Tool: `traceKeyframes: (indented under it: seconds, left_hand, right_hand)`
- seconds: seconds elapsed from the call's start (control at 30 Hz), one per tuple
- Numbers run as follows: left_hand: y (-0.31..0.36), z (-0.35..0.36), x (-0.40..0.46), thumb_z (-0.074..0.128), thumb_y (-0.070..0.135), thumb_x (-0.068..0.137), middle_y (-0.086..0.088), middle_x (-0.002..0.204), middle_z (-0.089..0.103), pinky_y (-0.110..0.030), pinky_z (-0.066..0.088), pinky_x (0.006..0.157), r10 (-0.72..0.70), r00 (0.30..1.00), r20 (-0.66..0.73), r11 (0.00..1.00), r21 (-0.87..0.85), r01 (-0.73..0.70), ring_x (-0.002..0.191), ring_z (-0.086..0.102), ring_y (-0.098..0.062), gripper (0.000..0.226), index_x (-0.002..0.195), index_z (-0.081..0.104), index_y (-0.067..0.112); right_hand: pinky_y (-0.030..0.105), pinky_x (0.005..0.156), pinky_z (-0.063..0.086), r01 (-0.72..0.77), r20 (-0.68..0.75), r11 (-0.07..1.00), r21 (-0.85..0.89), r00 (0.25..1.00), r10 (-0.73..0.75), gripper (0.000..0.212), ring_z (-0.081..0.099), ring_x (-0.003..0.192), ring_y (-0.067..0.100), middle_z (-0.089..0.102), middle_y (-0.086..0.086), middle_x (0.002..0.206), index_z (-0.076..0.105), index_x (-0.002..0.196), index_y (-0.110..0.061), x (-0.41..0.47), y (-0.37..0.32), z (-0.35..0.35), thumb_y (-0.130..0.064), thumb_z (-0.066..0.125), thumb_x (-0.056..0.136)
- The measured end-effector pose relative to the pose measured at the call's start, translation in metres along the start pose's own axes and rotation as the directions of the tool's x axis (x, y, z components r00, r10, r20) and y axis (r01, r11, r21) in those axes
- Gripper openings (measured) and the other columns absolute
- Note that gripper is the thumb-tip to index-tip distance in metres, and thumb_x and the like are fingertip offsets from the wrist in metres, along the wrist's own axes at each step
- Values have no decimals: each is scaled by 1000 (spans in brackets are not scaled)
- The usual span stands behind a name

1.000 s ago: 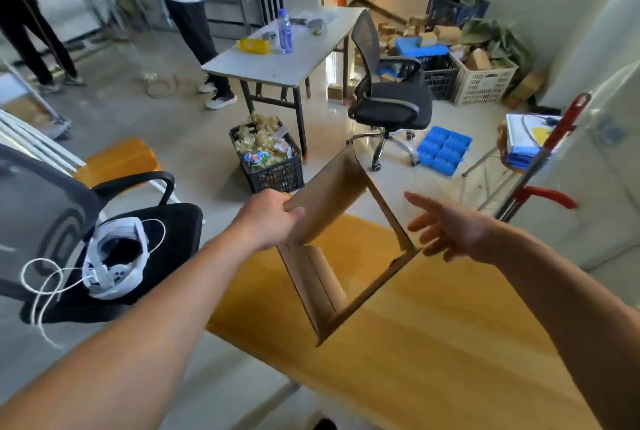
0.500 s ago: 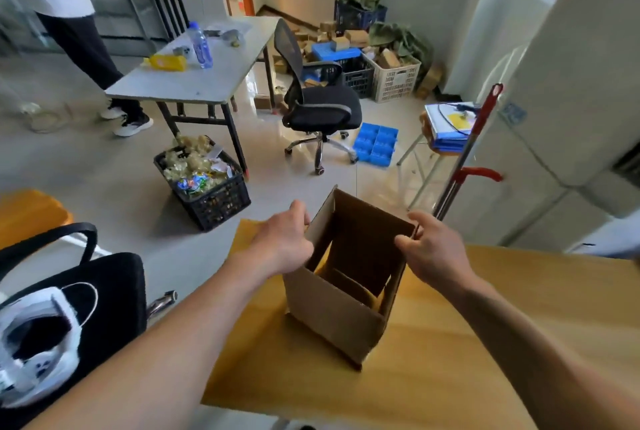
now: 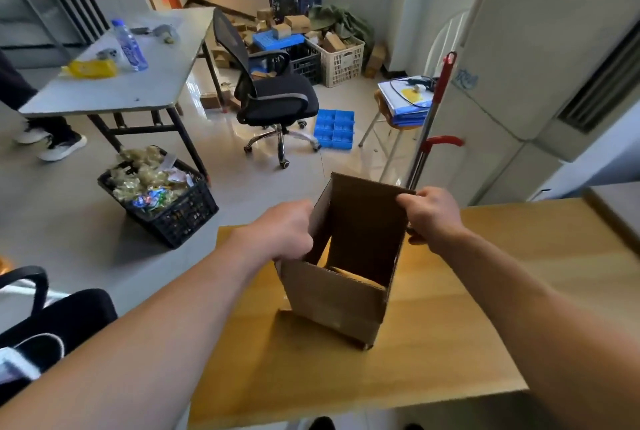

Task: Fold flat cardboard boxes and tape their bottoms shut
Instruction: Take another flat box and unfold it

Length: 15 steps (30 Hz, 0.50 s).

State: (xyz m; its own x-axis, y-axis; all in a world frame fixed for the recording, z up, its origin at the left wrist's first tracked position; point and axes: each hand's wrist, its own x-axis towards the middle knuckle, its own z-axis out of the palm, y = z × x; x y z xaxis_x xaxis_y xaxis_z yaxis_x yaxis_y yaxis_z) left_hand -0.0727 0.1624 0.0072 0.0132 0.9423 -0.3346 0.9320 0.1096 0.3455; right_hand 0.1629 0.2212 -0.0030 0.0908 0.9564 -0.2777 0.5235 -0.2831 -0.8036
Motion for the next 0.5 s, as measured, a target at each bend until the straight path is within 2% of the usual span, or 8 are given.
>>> traceKeyframes:
  seconds: [0.1, 0.17, 0.23, 0.33, 0.43, 0.5]
  left_hand:
    - [3, 7, 5, 50, 1, 81, 3, 84, 45, -24, 31, 50, -10, 1000, -18, 1000, -15, 10, 73, 46, -14, 29, 97, 40, 23]
    - [4, 12, 6, 51, 2, 83, 4, 84, 45, -24, 32, 50, -18, 999, -28, 1000, -15, 18, 73, 46, -14, 31, 99, 38, 25]
    - [5, 14, 7, 51, 3, 83, 2, 85, 46, -25, 32, 51, -18, 999, -35, 1000, 3, 19, 74, 46, -14, 28, 97, 40, 24]
    - [7, 17, 11, 52, 4, 83, 1, 86, 49, -25, 35, 52, -7, 999, -50, 999, 42, 10, 74, 49, -16, 26, 97, 42, 24]
    - [10, 19, 15, 53, 4, 83, 0, 88, 52, -28, 46, 56, 8, 999, -40, 998, 58, -6, 76, 52, -17, 29, 105, 47, 21]
    - [10, 21, 15, 52, 3, 82, -1, 90, 53, -32, 51, 62, 0, 1000, -1, 999, 37, 0, 79, 53, -18, 32, 109, 50, 20]
  right_hand:
    - [33, 51, 59, 53, -7, 995, -84, 999, -53, 15, 68, 72, 22, 67, 6, 84, 62, 90, -18, -3, 2, 8, -33, 61, 93]
    - [39, 63, 61, 137, -40, 970, -201, 988, -148, 16, 67, 73, 20, 66, 2, 82, 62, 94, -19, -4, 3, 10, -34, 57, 94]
    - [37, 71, 57, 202, -71, 930, -306, 970, -233, 18, 62, 77, 16, 64, -2, 85, 63, 102, -18, -4, 3, 12, -31, 53, 95]
    - [28, 65, 49, 281, -83, 856, -435, 934, -348, 16, 58, 75, 12, 61, -4, 85, 63, 103, -18, 1, -1, 13, -22, 50, 95]
    - [29, 65, 47, 343, -28, 750, -565, 901, -433, 14, 56, 74, 16, 57, -3, 82, 63, 101, -17, 3, -9, 14, -17, 51, 93]
    - [29, 66, 47, 348, 0, 735, -582, 904, -429, 15, 56, 75, 17, 56, -2, 83, 63, 101, -17, 2, -10, 15, -15, 52, 92]
